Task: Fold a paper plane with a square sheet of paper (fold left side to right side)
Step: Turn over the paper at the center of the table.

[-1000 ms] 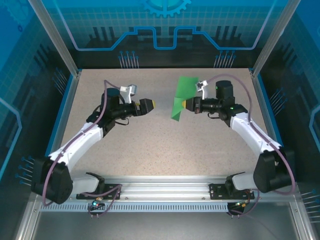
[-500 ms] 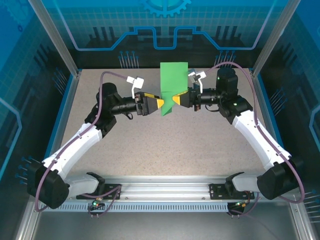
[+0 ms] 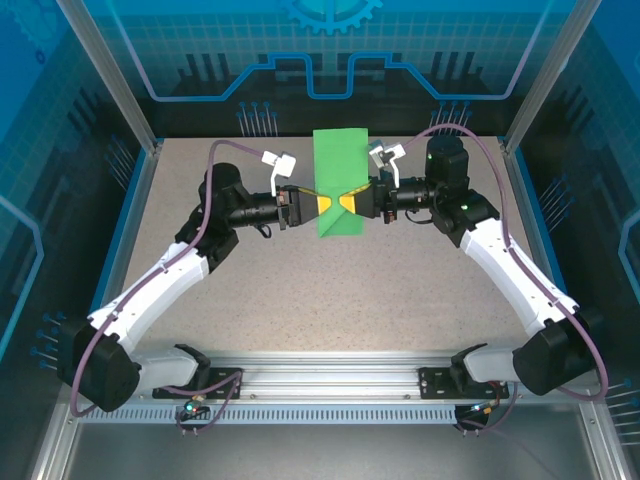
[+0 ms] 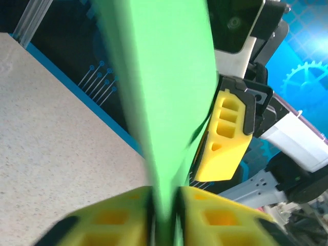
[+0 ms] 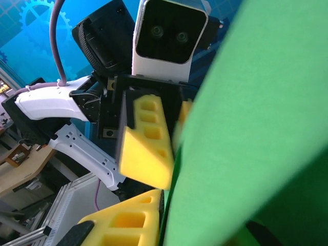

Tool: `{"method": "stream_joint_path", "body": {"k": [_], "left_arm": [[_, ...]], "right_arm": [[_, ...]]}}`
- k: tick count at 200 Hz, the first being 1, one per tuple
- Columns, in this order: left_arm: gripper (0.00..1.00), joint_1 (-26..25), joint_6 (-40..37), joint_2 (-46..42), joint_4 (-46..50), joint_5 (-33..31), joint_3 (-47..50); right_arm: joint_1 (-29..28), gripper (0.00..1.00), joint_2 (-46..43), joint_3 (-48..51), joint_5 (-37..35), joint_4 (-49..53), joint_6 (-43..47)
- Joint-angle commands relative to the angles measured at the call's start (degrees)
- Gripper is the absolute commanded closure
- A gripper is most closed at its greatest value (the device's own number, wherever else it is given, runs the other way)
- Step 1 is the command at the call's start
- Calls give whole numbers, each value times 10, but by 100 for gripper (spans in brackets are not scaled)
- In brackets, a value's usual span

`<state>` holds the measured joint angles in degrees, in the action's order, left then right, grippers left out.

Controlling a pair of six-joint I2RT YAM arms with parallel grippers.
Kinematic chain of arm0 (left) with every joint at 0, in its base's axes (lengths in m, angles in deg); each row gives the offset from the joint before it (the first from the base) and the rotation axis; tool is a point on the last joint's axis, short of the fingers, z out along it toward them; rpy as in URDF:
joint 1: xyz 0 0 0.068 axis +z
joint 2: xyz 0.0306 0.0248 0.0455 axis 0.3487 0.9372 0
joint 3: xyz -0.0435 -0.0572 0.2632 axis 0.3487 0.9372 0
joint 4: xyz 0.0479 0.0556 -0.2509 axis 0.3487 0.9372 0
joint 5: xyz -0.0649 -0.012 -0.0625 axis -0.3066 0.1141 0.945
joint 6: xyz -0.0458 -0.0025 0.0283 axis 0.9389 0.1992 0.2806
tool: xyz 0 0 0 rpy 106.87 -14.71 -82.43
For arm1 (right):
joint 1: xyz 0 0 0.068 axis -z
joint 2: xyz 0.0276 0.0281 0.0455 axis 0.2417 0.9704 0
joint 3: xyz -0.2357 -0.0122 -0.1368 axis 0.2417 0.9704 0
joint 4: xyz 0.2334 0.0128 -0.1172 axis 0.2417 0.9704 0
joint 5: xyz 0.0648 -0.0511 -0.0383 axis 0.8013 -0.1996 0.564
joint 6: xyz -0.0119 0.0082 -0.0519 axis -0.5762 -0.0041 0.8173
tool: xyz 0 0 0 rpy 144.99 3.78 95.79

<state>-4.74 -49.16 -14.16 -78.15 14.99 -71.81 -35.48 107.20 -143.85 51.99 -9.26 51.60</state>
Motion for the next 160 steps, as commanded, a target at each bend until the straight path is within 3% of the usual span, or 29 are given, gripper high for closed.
{"method": "stream_joint_path", "body": {"k": [1,41,72,109,140,160], "left_arm": [[88,-3,-14,-3,10,0,-16],[94,-3,-68,-6,107,-37,-31],[95,-20,-174,-2,295,-140,-69],[98,-75,-255,34,489,-331,-119],[100,-125,-234,96,599,-527,-154],[100,-160,-191,145,663,-662,-181]], "right_arm": [[4,83,-8,18,-3,-13,-10],[35,63,-42,47,-58,33,2],[71,47,-74,60,-199,162,43],[113,31,-96,79,-449,302,49],[159,16,-105,108,-555,353,7],[186,11,-110,126,-571,364,-13]]}}
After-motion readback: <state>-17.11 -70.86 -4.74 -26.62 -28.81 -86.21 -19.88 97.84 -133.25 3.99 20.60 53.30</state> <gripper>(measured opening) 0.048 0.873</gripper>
